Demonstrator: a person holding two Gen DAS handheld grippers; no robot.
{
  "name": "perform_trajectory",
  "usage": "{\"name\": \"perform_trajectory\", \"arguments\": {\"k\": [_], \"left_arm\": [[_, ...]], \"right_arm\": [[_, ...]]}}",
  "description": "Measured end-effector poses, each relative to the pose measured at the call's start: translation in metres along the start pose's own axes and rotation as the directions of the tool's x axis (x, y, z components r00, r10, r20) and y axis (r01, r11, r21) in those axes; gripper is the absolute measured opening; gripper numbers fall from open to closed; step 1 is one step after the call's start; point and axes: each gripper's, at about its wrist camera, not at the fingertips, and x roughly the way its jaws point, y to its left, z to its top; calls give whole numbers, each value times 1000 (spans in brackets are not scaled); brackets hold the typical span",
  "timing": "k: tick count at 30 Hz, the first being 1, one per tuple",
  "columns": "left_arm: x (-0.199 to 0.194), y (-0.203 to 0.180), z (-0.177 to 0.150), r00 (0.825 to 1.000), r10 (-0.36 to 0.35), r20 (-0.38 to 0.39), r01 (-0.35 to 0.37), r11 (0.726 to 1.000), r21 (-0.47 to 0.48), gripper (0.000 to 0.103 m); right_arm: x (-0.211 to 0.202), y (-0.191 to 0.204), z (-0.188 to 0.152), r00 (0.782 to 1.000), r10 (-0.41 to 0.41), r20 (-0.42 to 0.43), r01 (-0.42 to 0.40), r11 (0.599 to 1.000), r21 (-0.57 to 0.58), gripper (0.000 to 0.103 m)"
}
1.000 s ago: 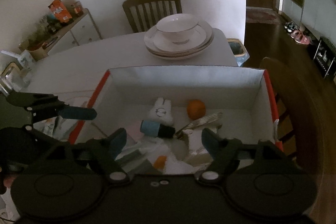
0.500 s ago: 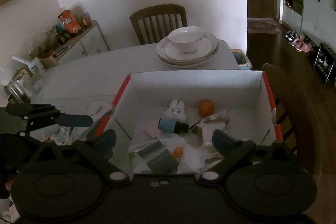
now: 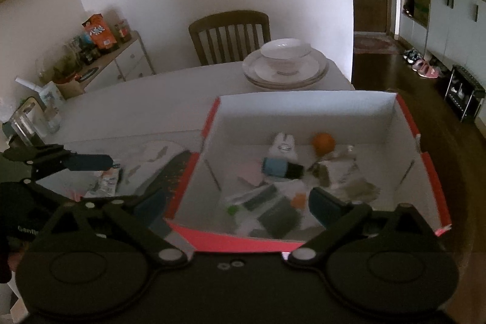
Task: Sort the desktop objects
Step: 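Lift both tools out of the red box and move back over the table, then grasp the pink binder clip with the left tool while the right grasps the food packet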
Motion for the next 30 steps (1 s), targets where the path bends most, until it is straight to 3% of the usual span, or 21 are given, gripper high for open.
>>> {"name": "perform_trajectory", "arguments": {"k": [1,30], "left_arm": [[-3,6,-3,1000,9,4,-9,1000,-6,103],[-54,156,-82,986,159,-44,-163,982,-98,103]], "right_arm": [[1,5,0,1000,-1,0,1,1000,1,101],[80,176,3,999,24,-37,-26,998,-63,100]]}}
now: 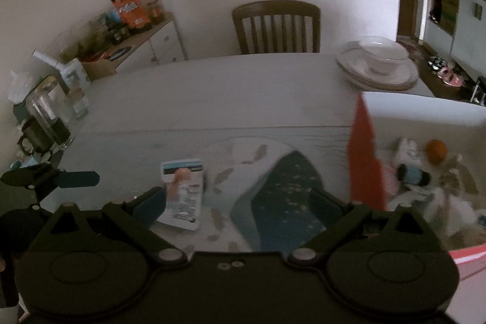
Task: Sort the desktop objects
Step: 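Grasp the pink binder clip with the left tool while the right grasps the food packet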
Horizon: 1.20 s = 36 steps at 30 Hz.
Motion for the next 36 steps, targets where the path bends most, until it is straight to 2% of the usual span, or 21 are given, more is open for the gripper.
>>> {"name": "perform_trajectory", "arguments": {"k": [9,21,36], "left_arm": [[16,30,-15,999,31,-33,-32,999,-41,103],[42,48,-39,997,51,-52,-56,995,-89,103],[60,48,-51,997,45,-57,-50,995,-83,100]], "right_arm": [[41,38,3,999,19,-31,-21,999,-42,100],[100,68,9,996,36,-80,-43,995,-92,100],[162,72,10,986,-8,-166,-10,994,-107,96]]}}
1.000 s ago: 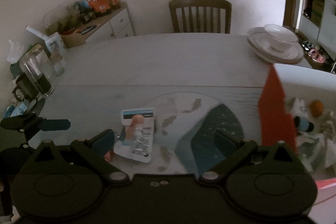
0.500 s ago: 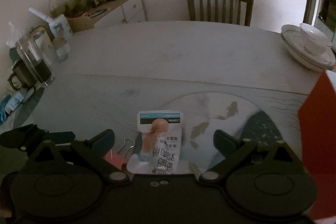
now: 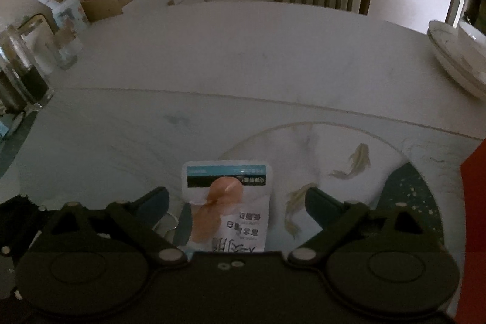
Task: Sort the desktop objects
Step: 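Grasp the pink binder clip with the left tool while the right grasps the food packet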
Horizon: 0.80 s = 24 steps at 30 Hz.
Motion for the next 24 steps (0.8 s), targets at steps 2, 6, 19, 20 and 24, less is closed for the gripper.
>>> {"name": "perform_trajectory", "arguments": {"k": [2,6,19,20,24], "left_arm": [[1,0,-1,1000,1,0,-1,1000,2,99],[3,2,-1,1000,1,-2,-1,1000,-7,93],[0,-1,-2,1000,-13,12,12,999,41,62],[0,-1,-1,1000,-14,12,14,999,42,57],[-1,2,0,1000,-25,12,25,999,32,50]], "right_arm": [[5,0,0,1000,-4,-10,4,1000,-2,95],[11,0,2,1000,-5,-19,5,1000,-10,91],[17,7,2,1000,-14,-14,14,999,-30,71],[17,7,2,1000,-14,-13,13,1000,-28,71],[16,6,2,1000,-13,-13,13,1000,-15,70]]}}
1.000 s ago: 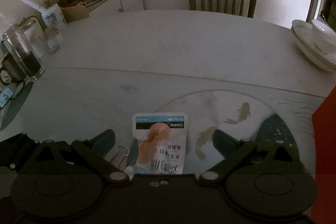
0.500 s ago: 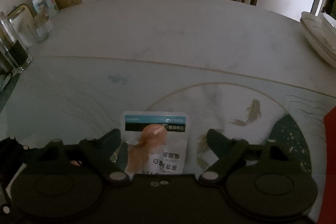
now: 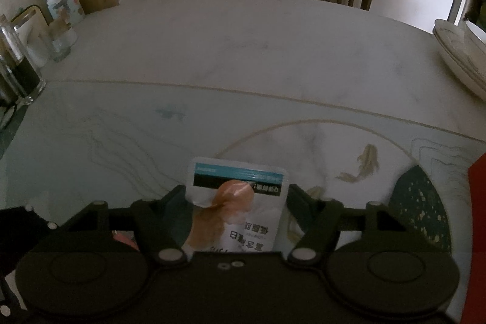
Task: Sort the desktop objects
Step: 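Carry the binder clip and food packet over the red box with both tools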
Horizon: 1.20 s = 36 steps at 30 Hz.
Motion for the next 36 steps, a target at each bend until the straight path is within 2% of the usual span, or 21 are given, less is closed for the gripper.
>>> {"name": "perform_trajectory", "arguments": {"k": [8,25,36], "left_arm": [[-1,2,0,1000,-11,2,11,1000,-19,50],[-20,-2,2,999,-44,20,44,999,-17,50],[-39,-37,16,994,-107,36,106,994,28,50]], "right_arm": [[-11,-9,-3,1000,6,6,-6,1000,25,62],[-64,-28,-35,998,7,55,-13,995,99,58],[-120,-45,-72,992,5,128,-23,990,140,57]]}}
